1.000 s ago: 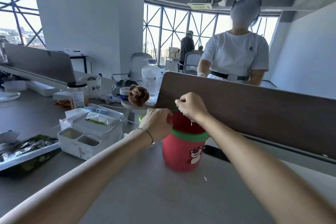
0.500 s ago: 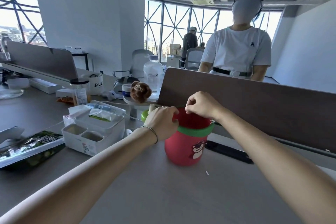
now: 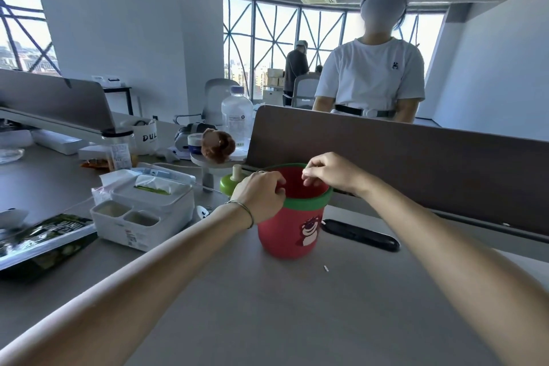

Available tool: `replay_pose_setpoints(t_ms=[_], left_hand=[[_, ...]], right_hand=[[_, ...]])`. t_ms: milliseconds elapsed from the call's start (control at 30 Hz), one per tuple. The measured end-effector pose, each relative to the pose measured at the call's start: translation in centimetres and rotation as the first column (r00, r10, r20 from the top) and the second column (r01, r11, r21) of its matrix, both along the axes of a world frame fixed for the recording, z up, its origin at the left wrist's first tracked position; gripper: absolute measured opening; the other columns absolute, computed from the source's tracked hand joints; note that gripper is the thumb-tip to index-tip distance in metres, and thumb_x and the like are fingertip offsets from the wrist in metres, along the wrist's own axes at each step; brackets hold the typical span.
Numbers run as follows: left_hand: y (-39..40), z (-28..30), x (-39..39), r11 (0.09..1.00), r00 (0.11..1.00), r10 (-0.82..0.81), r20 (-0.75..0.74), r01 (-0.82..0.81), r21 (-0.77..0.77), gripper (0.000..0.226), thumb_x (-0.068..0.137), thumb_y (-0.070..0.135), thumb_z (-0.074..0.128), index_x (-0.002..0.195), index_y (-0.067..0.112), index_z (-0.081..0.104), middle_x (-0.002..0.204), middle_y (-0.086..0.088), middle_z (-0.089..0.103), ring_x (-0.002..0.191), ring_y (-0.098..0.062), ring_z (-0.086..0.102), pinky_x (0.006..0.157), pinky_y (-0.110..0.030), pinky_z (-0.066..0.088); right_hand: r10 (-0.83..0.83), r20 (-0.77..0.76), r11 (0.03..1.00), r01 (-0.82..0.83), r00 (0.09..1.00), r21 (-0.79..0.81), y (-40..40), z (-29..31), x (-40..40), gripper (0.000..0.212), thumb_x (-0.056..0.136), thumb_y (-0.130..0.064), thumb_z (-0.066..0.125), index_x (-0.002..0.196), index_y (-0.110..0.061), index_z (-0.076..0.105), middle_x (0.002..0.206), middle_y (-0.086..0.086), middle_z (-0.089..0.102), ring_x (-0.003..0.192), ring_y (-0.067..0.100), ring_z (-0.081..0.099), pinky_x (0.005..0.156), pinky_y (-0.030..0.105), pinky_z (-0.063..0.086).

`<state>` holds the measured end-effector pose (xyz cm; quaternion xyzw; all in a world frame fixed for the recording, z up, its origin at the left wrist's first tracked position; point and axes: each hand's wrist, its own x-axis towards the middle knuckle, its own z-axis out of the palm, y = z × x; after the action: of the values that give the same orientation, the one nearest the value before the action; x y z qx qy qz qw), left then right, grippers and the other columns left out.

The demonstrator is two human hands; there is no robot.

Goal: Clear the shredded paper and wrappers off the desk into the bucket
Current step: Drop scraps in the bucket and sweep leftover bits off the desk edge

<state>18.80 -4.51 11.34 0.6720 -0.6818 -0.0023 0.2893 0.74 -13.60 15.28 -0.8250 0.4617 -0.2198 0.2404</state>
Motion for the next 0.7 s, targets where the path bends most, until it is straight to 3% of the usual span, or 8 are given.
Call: replay_pose_setpoints(t_ms=[67, 167, 267, 367, 533, 600, 633, 700], left_hand=[[0.0, -0.1, -0.1, 1.0, 1.0, -0.01, -0.005, 0.01, -0.016, 0.032, 0.093, 0.026, 0.054, 0.121, 0.029, 0.069, 0.119, 0.004, 0.07, 0.107, -0.018, 0.063, 0.082, -0.026, 0.047], [0.6, -0.4, -1.1, 0.99, 0.997, -0.073, -0.003, 0.072, -0.123, 0.03, 0.09, 0.021, 0.057, 0.116, 0.027, 0.071, 0.116, 0.008, 0.07, 0.107, -0.015, 0.062, 0.086, -0.025, 0.044], [2.0, -1.1, -3.0, 0.943, 0.972, -0.235, -0.006, 0.226, -0.244, 0.028, 0.086, 0.014, 0.058, 0.106, 0.025, 0.074, 0.103, 0.009, 0.07, 0.1, -0.013, 0.062, 0.086, -0.033, 0.051], [3.6, -2.7, -4.6, 0.905, 0.945, -0.326, -0.008, 0.309, -0.294, 0.023, 0.082, 0.014, 0.058, 0.095, 0.025, 0.073, 0.092, 0.01, 0.068, 0.092, -0.014, 0.061, 0.079, -0.034, 0.051], [5.4, -7.2, -5.6, 0.931, 0.943, -0.329, -0.054, 0.314, -0.188, 0.025, 0.083, 0.015, 0.058, 0.1, 0.024, 0.074, 0.098, 0.01, 0.07, 0.096, -0.015, 0.063, 0.083, -0.035, 0.052], [6.1, -8.8, -5.4, 0.943, 0.948, -0.315, -0.053, 0.307, -0.127, 0.025, 0.083, 0.017, 0.058, 0.103, 0.024, 0.074, 0.099, 0.008, 0.07, 0.096, -0.015, 0.063, 0.083, -0.035, 0.053], [6.4, -9.6, -5.2, 0.949, 0.951, -0.306, -0.052, 0.3, -0.102, 0.025, 0.084, 0.018, 0.058, 0.104, 0.024, 0.073, 0.099, 0.008, 0.069, 0.094, -0.015, 0.063, 0.083, -0.035, 0.053], [7.2, -10.8, -4.8, 0.957, 0.957, -0.287, -0.048, 0.284, -0.057, 0.026, 0.086, 0.019, 0.058, 0.106, 0.026, 0.073, 0.101, 0.01, 0.068, 0.095, -0.013, 0.062, 0.084, -0.032, 0.053]], right_hand=[[0.039, 0.068, 0.999, -0.039, 0.997, -0.007, 0.7, 0.3, -0.4, 0.02, 0.098, -0.022, 0.061, 0.09, -0.012, 0.077, 0.086, 0.001, 0.08, 0.082, 0.012, 0.072, 0.074, 0.022, 0.049], [0.011, 0.16, 0.997, 0.003, 0.987, -0.083, 2.1, 0.1, -1.9, 0.029, 0.097, -0.024, 0.06, 0.074, -0.012, 0.074, 0.07, 0.005, 0.075, 0.065, 0.012, 0.068, 0.072, 0.029, 0.054], [-0.006, 0.131, 0.987, 0.027, 0.991, -0.159, 4.6, -1.4, -3.7, 0.041, 0.096, -0.028, 0.059, 0.06, -0.01, 0.066, 0.057, 0.012, 0.066, 0.049, 0.011, 0.055, 0.061, 0.029, 0.05], [-0.036, 0.047, 0.98, 0.045, 0.998, -0.193, 6.6, -4.6, -5.2, 0.041, 0.091, -0.03, 0.059, 0.056, -0.009, 0.061, 0.056, 0.015, 0.062, 0.047, 0.013, 0.051, 0.053, 0.036, 0.044], [-0.054, 0.048, 0.997, 0.057, 0.997, -0.06, 7.3, -10.2, -6.9, 0.03, 0.086, -0.03, 0.06, 0.063, -0.012, 0.069, 0.061, 0.001, 0.069, 0.056, 0.017, 0.062, 0.057, 0.036, 0.048], [-0.052, -0.01, 0.998, 0.051, 0.999, -0.04, 7.3, -12.4, -7.1, 0.031, 0.087, -0.03, 0.06, 0.068, -0.007, 0.068, 0.059, -0.003, 0.063, 0.054, 0.016, 0.056, 0.056, 0.035, 0.044], [-0.052, -0.054, 0.998, 0.051, 0.997, -0.021, 7.2, -13.5, -7.2, 0.031, 0.088, -0.031, 0.058, 0.073, -0.007, 0.069, 0.065, -0.001, 0.067, 0.06, 0.016, 0.06, 0.06, 0.035, 0.047], [-0.037, -0.16, 0.999, 0.043, 0.986, 0.031, 7.2, -15.6, -7.4, 0.031, 0.094, -0.033, 0.056, 0.105, -0.014, 0.078, 0.109, 0.003, 0.078, 0.101, 0.019, 0.071, 0.089, 0.038, 0.055]])
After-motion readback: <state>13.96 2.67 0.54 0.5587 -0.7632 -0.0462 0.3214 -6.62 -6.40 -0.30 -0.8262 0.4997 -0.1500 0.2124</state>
